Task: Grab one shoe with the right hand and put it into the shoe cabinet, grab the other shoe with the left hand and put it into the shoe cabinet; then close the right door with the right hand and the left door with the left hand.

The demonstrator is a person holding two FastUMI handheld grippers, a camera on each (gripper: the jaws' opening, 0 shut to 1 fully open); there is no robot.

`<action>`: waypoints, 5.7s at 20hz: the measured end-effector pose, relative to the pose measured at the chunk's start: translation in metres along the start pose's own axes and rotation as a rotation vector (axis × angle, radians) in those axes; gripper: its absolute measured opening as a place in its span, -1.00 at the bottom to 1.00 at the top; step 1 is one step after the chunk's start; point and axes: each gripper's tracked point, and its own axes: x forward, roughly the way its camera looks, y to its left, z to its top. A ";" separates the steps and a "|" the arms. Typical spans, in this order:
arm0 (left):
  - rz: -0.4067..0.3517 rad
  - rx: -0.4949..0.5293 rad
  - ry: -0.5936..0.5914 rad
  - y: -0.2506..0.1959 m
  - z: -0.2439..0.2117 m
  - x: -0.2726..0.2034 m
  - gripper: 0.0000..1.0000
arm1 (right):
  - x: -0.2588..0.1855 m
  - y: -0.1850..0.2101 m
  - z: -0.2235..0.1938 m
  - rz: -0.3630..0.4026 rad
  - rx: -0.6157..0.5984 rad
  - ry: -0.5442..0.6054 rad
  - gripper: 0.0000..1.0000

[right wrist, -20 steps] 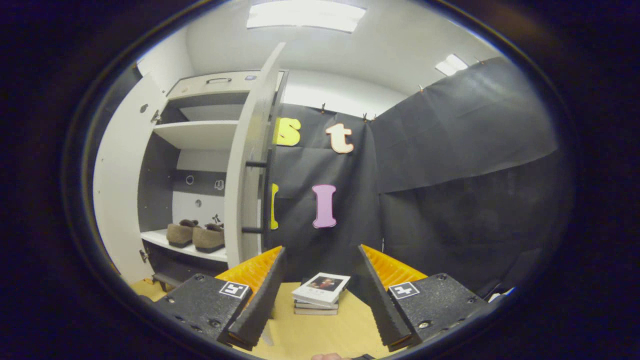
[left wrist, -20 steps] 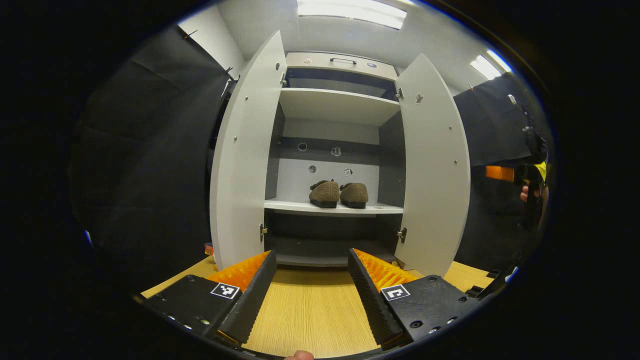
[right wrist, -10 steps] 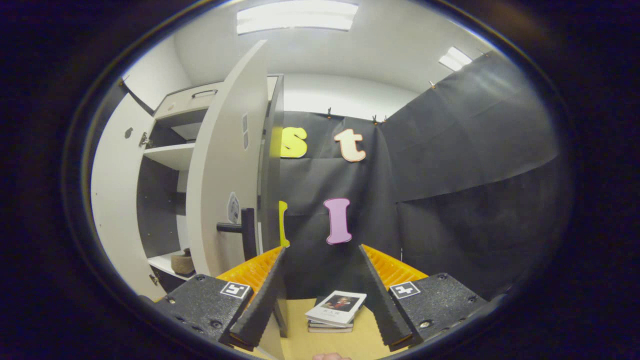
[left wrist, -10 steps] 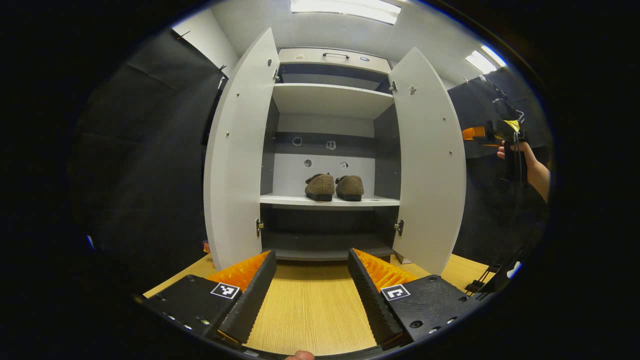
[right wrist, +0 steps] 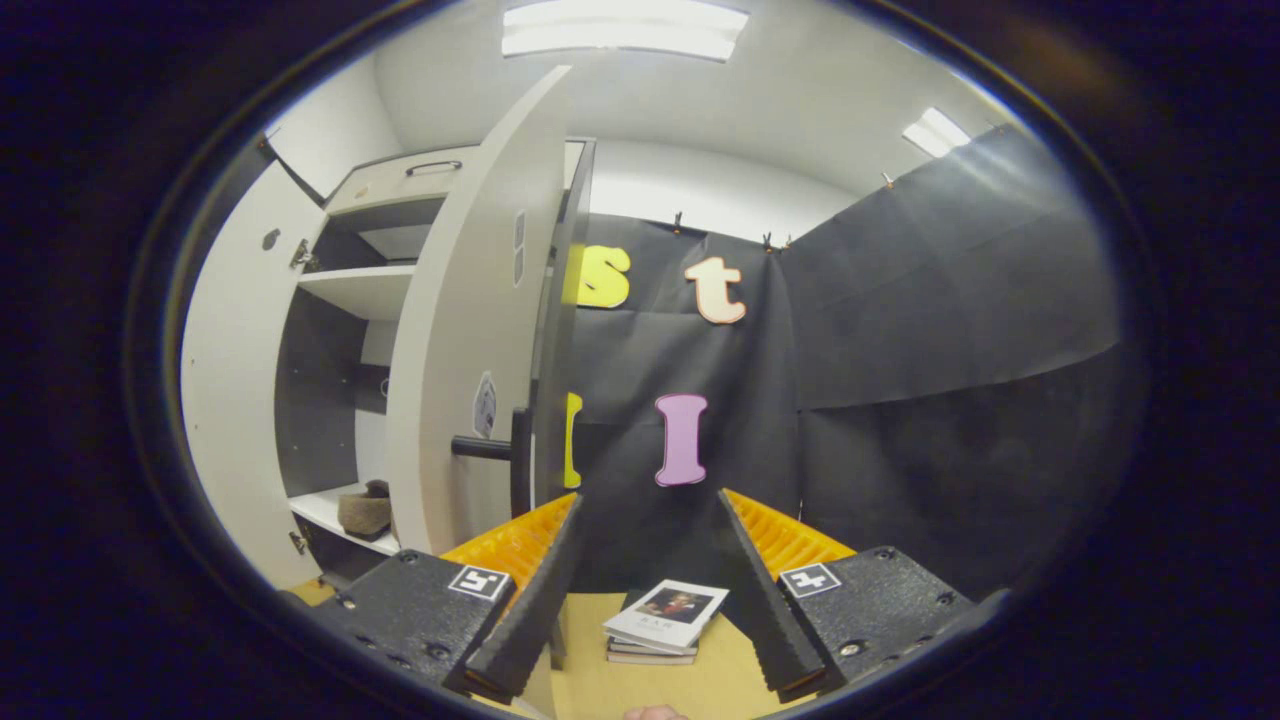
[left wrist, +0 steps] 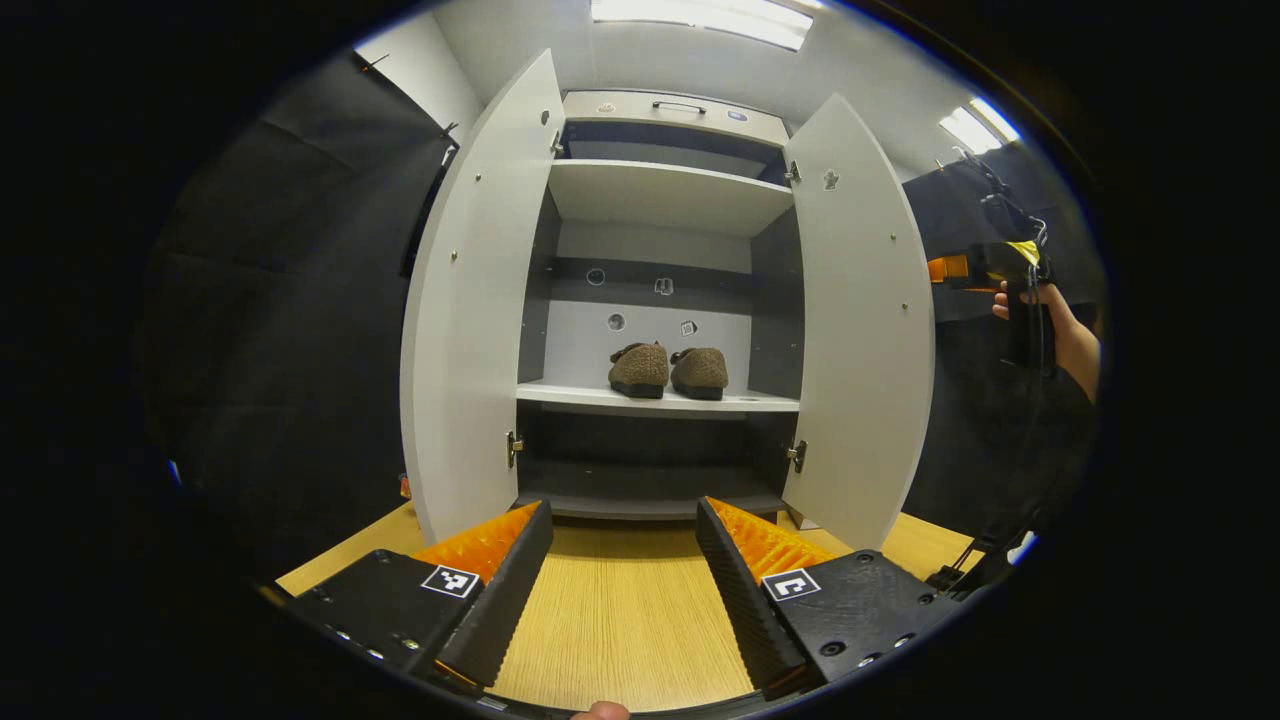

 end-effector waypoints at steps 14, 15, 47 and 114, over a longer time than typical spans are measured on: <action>0.031 -0.022 -0.014 0.015 0.007 0.000 0.74 | -0.011 0.074 -0.001 0.100 0.022 0.001 0.67; 0.034 -0.024 -0.015 0.016 0.007 0.000 0.74 | -0.011 0.081 0.000 0.110 0.022 0.000 0.67; -0.009 0.009 -0.029 0.016 0.026 -0.006 0.74 | -0.066 0.142 -0.048 0.146 0.002 -0.037 0.69; -0.042 -0.097 -0.242 0.095 0.222 0.145 0.81 | -0.148 0.105 -0.201 0.024 0.025 0.229 0.72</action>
